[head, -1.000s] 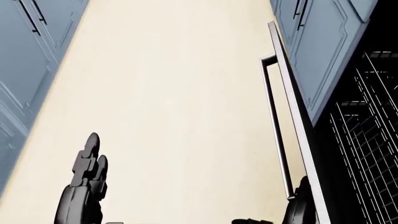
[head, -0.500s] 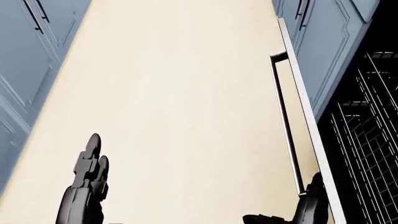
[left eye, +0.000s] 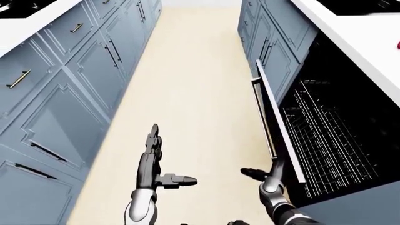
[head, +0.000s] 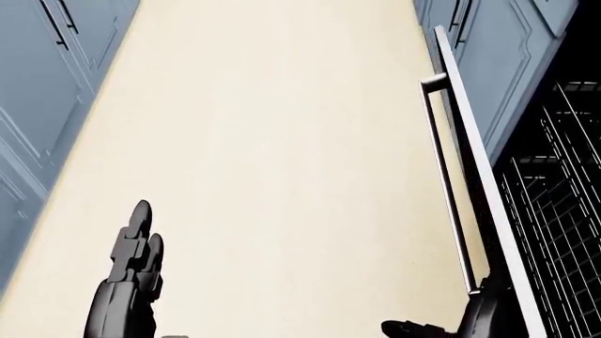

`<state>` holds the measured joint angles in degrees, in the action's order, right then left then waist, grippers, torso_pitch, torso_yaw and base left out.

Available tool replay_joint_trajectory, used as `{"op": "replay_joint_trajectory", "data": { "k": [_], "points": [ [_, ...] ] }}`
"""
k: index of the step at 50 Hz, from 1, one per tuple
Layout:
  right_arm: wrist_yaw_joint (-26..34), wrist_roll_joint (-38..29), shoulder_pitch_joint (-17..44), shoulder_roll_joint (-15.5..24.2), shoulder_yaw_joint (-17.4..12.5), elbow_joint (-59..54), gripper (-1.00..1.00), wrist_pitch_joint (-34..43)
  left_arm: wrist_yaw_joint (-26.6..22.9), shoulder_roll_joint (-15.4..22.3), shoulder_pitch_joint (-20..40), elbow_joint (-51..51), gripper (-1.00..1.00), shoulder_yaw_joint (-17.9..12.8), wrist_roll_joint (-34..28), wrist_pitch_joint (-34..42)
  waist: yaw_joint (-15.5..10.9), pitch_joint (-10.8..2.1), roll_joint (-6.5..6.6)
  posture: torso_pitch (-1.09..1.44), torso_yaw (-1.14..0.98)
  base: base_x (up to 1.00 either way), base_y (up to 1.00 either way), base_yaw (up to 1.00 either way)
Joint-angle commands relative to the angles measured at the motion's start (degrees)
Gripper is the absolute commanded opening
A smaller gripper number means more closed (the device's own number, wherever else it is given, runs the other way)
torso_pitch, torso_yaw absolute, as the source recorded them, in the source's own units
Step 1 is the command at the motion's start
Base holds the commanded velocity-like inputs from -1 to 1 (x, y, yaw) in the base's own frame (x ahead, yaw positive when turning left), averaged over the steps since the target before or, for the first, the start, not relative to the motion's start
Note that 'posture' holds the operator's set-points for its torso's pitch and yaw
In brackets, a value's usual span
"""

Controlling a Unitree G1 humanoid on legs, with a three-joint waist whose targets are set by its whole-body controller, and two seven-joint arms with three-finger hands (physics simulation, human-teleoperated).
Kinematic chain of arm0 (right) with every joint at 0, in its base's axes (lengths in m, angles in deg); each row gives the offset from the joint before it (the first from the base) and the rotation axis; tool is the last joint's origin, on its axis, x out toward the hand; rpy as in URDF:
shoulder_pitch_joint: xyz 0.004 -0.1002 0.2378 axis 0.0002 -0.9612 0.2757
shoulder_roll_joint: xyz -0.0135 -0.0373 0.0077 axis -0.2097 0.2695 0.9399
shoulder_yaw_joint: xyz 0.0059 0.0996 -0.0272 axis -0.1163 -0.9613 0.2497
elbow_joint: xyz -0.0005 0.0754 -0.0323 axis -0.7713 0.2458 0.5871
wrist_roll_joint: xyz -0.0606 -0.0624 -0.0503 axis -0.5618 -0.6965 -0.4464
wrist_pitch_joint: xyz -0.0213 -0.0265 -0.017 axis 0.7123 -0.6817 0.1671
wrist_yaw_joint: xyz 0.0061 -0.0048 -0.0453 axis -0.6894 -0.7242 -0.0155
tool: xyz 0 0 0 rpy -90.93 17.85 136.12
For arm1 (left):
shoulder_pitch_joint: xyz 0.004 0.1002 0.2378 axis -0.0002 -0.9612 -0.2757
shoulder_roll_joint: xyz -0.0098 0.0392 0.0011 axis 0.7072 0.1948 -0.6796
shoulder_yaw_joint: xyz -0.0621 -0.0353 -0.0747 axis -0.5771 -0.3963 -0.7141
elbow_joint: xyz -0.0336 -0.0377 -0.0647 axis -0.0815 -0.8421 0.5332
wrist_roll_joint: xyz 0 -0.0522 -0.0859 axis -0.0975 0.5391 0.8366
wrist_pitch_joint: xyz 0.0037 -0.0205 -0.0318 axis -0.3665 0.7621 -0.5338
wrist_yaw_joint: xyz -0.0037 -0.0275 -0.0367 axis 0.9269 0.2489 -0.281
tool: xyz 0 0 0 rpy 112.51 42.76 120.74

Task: Close the dishwasher door

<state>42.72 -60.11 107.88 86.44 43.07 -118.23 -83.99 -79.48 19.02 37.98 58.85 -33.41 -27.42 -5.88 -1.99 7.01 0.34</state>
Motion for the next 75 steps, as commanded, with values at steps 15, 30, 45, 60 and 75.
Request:
{"op": "replay_joint_trajectory", "data": {
  "k": [15,30,45,60,75],
  "points": [
    [-3.1,2.5,1.4,4.7,-1.6,3.2,1.00,-2.7,0.1,-0.1,0.3,2.1,1.00,0.4,-0.2,-2.3,0.6,-1.46,-0.67,0.15,0.00,0.00,0.00,0.00],
    [-1.8,3.8,0.8,6.2,-2.2,3.2,1.00,-2.5,0.1,-0.1,0.5,1.5,1.00,0.6,-0.2,-2.4,0.6,-1.51,-0.93,0.15,0.00,0.00,0.00,0.00],
    [-1.4,4.9,0.4,8.3,-2.5,3.7,1.00,-2.7,0.2,-0.1,0.6,1.5,1.00,0.5,-0.3,-2.3,0.6,-1.50,-1.16,0.15,0.00,0.00,0.00,0.00],
    [-0.3,7.3,-0.8,11.2,-3.5,4.3,1.00,-2.9,0.2,-0.1,0.6,1.7,1.00,0.5,-0.3,-2.2,0.6,-1.50,-1.33,0.15,0.00,0.00,0.00,0.00],
    [-0.1,8.3,-2.4,13.3,-3.8,4.6,1.00,-3.4,0.2,-0.1,0.5,1.8,1.00,0.7,-0.3,-2.2,0.5,-1.40,-1.44,0.15,0.00,0.00,0.00,0.00]
  ]
}}
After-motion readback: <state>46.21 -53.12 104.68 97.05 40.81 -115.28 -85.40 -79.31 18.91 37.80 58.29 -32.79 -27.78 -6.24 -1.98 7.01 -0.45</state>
